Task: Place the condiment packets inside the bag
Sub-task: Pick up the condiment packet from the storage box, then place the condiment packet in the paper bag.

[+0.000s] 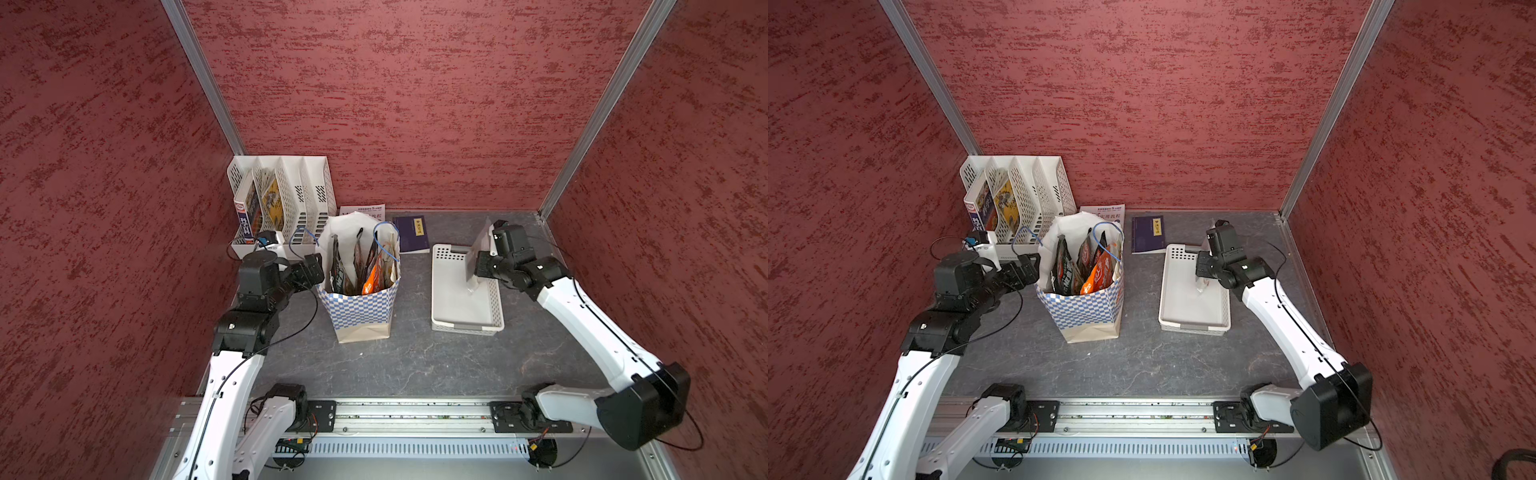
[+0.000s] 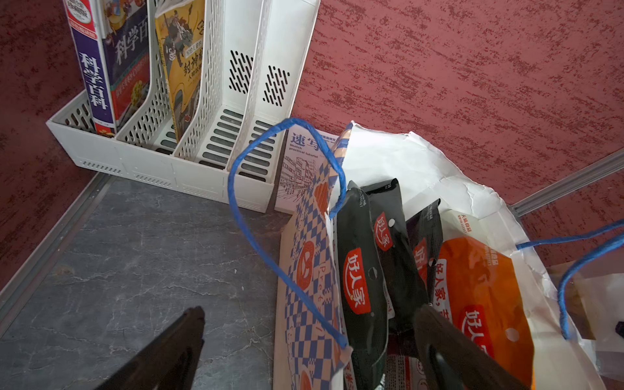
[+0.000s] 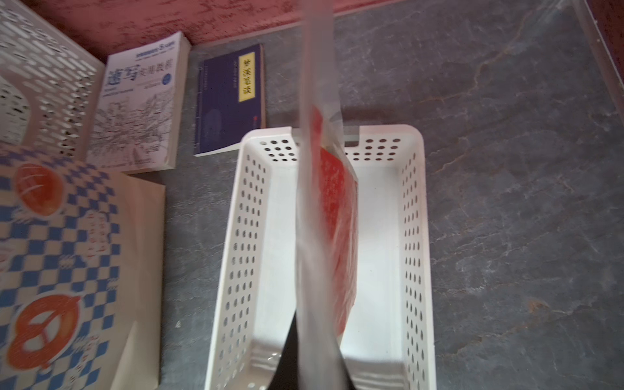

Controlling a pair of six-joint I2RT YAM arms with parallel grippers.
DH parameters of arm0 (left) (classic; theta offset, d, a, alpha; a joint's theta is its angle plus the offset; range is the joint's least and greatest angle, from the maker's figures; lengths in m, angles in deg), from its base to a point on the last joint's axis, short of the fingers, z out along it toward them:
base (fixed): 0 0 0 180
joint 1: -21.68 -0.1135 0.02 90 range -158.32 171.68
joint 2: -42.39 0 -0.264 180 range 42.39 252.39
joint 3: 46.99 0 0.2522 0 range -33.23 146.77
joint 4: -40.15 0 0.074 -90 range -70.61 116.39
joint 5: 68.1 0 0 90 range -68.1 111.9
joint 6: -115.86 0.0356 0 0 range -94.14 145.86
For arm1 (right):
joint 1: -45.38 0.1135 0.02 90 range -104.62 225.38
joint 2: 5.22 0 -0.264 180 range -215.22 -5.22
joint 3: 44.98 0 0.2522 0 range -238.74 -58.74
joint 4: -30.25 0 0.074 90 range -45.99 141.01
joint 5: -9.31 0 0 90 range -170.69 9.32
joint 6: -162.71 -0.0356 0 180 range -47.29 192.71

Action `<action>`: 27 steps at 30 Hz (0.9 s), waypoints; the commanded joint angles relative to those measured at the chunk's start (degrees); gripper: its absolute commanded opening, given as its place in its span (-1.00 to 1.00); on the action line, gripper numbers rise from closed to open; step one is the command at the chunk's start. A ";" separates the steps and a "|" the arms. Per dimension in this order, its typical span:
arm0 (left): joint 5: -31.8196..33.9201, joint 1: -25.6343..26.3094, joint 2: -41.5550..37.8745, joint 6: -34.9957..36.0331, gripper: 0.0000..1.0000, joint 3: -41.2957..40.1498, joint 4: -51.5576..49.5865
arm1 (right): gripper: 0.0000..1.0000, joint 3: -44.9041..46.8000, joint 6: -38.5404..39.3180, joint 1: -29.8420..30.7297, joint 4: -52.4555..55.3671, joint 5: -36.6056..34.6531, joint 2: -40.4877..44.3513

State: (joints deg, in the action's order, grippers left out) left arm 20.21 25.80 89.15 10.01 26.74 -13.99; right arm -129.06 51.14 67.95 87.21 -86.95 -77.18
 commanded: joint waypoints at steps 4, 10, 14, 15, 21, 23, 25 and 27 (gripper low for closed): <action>-7.31 -0.12 3.35 5.01 1.00 6.71 -6.14 | -1.00 -10.19 0.88 7.62 0.82 -3.21 5.70; -7.71 0.93 6.85 8.44 1.00 10.76 -11.23 | -1.00 -24.02 4.53 15.76 -0.02 -1.90 2.40; -4.67 1.85 9.13 9.39 1.00 12.41 -13.74 | -1.00 -35.39 8.43 21.68 -1.73 -1.64 -3.33; -3.38 2.20 9.49 9.37 1.00 12.25 -13.78 | -1.00 -39.37 9.77 23.50 -2.69 -1.23 -5.42; -2.42 2.84 11.39 8.07 1.00 9.80 -12.19 | -1.00 -53.45 14.40 31.53 -7.21 0.37 -16.64; -4.17 3.15 11.97 7.51 1.00 8.93 -10.98 | -1.00 -57.00 15.13 33.29 -8.28 1.32 -20.05; -5.34 3.27 12.31 6.92 1.00 8.17 -9.39 | -1.00 -59.97 15.39 34.49 -9.14 1.85 -23.35; -6.17 3.26 12.35 6.39 1.00 7.27 -7.28 | -1.00 -63.15 15.49 35.03 -9.59 2.96 -26.40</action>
State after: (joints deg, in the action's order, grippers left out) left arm 15.77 28.78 101.44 17.31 35.09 -24.98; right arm -187.97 64.48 101.83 83.96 -85.96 -101.86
